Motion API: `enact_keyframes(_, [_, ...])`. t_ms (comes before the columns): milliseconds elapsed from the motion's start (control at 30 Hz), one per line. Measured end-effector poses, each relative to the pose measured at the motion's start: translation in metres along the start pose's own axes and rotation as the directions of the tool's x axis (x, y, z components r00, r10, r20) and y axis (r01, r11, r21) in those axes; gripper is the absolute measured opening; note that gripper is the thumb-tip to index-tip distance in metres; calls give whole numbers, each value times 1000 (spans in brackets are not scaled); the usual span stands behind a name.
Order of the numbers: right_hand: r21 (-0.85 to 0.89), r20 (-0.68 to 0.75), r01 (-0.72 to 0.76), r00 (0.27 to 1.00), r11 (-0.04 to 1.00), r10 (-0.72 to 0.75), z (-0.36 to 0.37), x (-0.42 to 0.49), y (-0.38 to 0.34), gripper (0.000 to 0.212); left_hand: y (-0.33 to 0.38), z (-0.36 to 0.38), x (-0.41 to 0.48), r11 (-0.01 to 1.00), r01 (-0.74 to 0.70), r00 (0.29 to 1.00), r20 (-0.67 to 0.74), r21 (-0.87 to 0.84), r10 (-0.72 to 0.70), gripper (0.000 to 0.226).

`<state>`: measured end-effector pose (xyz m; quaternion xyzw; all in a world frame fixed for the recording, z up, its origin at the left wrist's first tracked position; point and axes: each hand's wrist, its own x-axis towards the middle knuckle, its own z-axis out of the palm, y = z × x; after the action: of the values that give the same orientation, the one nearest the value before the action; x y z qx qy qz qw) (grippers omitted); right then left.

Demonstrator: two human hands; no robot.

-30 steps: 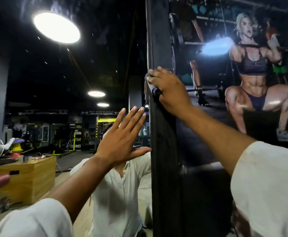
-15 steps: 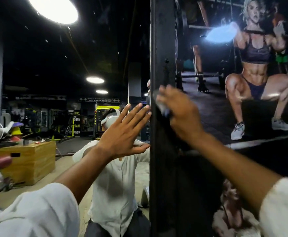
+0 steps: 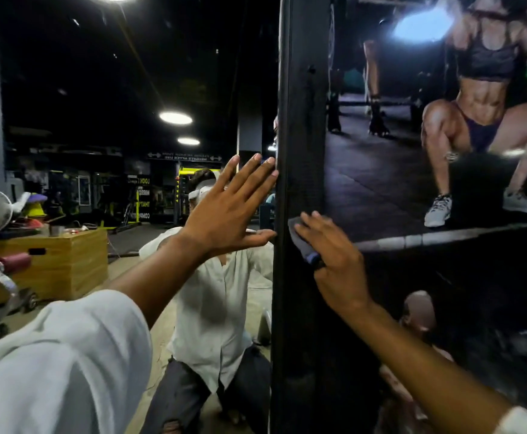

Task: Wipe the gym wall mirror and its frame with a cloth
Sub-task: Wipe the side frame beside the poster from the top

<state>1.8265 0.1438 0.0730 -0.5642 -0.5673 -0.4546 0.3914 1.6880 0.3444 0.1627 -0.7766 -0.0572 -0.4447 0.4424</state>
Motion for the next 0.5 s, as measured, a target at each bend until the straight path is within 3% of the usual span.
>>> enact_keyframes(133, [-97,-84,85,992,992,-94,-25,98,-10,56,13,2,-11,999,45,999,0,-13,-45,109])
enact_keyframes(233, [-223,24,177,984,958,-177,-8,121,-7,46,20,5,-28,995,83,995,-52,-53,-86,109])
enact_keyframes(333, [-247,71,214,977,945,-203,19,63,2,54,27,8,-44,994,72,996,-38,-78,-75,109])
enact_keyframes(433, [-174,105,205,976,963,-189,40,-23,-2,63,46,15,-73,995,-41,999,19,-88,43,110])
enact_keyframes(500, [-135,220,219,958,966,-187,48,-77,-9,64,59,17,-97,994,-79,994,66,-79,84,111])
